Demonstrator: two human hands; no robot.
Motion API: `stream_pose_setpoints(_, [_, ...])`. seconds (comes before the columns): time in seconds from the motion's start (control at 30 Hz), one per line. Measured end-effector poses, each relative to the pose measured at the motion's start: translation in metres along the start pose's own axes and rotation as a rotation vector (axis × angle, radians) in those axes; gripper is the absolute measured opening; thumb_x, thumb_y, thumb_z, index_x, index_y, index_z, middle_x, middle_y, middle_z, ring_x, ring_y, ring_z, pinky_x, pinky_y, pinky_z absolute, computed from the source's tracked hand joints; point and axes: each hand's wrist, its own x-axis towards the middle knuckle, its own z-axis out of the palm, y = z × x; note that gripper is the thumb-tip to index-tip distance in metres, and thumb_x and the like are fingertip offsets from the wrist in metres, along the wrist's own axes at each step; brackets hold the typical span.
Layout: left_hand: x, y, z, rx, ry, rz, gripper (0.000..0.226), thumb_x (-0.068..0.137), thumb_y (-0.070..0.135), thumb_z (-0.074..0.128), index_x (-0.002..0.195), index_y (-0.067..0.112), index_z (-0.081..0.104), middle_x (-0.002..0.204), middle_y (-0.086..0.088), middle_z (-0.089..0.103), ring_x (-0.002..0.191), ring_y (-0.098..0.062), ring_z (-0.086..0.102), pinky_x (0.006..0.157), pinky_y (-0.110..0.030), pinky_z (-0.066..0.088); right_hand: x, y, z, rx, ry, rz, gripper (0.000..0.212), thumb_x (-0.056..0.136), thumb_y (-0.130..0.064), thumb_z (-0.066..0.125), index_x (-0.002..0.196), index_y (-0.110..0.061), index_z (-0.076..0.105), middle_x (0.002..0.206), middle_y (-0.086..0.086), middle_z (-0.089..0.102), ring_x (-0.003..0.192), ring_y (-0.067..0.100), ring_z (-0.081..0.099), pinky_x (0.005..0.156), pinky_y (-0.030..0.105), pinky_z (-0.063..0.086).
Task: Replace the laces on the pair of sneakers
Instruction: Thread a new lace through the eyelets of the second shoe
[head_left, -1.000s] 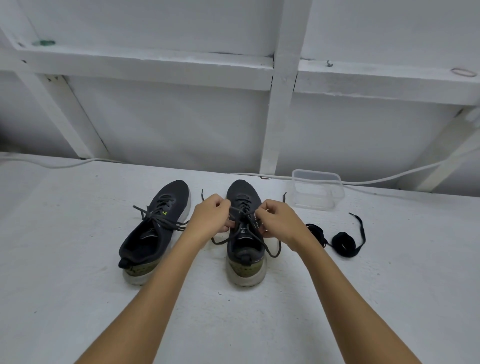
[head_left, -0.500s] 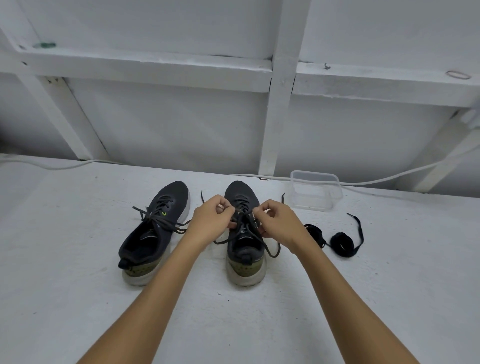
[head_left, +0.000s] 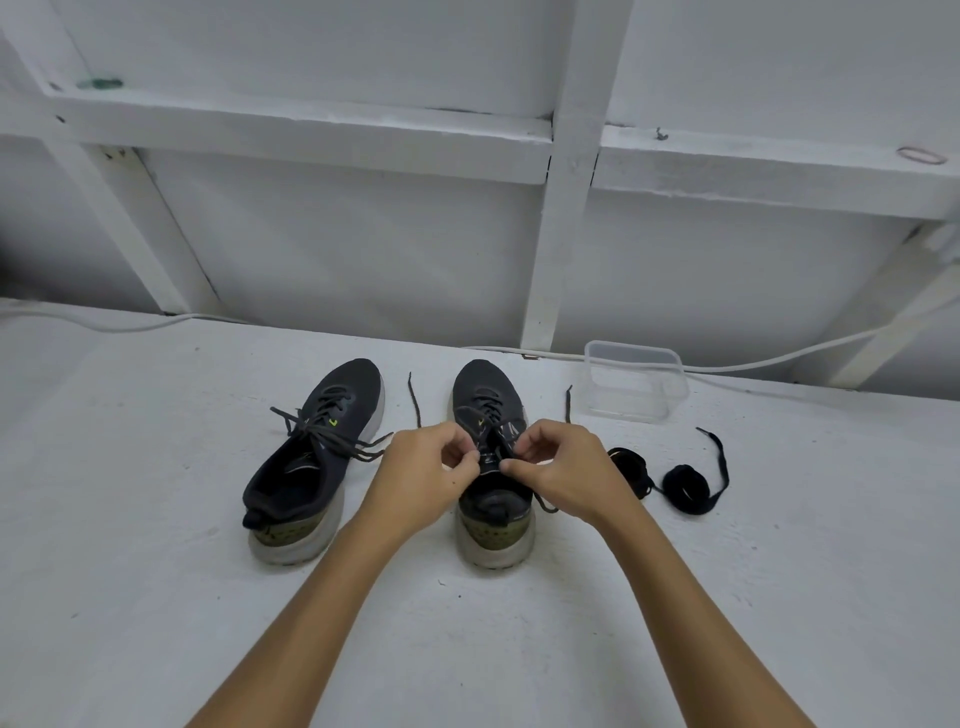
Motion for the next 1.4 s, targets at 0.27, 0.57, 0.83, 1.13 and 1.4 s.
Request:
stream_pose_setpoints(0.27, [0.009, -0.005, -0.031, -0.694, -0.395, -0.313, 0.011, 0.103, 0.026, 0.052, 0.097, 0.018, 0.055, 0.118, 0.002, 0.072, 0.111, -0.016, 0.067, 0.095, -0.044, 0.05, 0.0, -0.001, 0.001, -0.007, 0.027, 0.039, 0.012, 0.085, -0.027, 0.078, 0.08, -0.02, 0.069, 0.075, -0.005, 0.069, 0.049, -0.005, 0.054, 0.046, 0.012, 0.04])
stream_pose_setpoints(0.57, [0.02, 0.0, -0.04, -1.056, -0.326, -0.244, 0.011, 0.088, 0.03, 0.06, 0.092, 0.02, 0.056, 0.085, 0.005, 0.059, 0.082, -0.01, 0.057, 0.077, -0.032, 0.045, -0.002, -0.004, 0.007, 0.017, 0.064, 0.084, 0.014, 0.086, -0.028, 0.077, 0.08, -0.019, 0.068, 0.071, -0.006, 0.068, 0.047, -0.002, 0.053, 0.049, 0.016, 0.042])
stream_pose_setpoints(0.83, [0.016, -0.016, -0.017, -0.496, -0.11, -0.28, 0.013, 0.097, 0.03, 0.064, 0.094, 0.018, 0.063, 0.083, 0.008, 0.063, 0.058, -0.007, 0.048, 0.064, -0.026, 0.039, -0.008, -0.019, 0.01, -0.151, 0.045, 0.025, 0.03, 0.08, -0.04, 0.084, 0.083, -0.017, 0.065, 0.077, -0.005, 0.068, 0.069, 0.011, 0.062, 0.06, 0.018, 0.047])
stream_pose_setpoints(1.13, [0.008, -0.013, 0.003, -0.111, 0.039, -0.095, 0.022, 0.085, 0.029, 0.077, 0.07, 0.03, 0.061, 0.067, 0.012, 0.063, 0.056, 0.0, 0.05, 0.057, -0.016, 0.036, -0.003, -0.023, -0.004, -0.286, -0.034, -0.091, 0.011, 0.102, -0.027, 0.055, 0.094, -0.022, 0.06, 0.088, 0.001, 0.071, 0.073, 0.017, 0.065, 0.07, 0.036, 0.056])
stream_pose_setpoints(1.4, [0.013, -0.009, 0.002, 0.088, 0.054, -0.099, 0.033, 0.088, 0.026, 0.072, 0.061, 0.024, 0.053, 0.061, 0.004, 0.061, 0.065, -0.017, 0.058, 0.06, -0.028, 0.046, -0.008, -0.031, -0.01, 0.038, 0.082, -0.138, 0.018, 0.106, -0.019, 0.044, 0.09, -0.02, 0.053, 0.082, 0.001, 0.068, 0.081, 0.021, 0.064, 0.08, 0.046, 0.057])
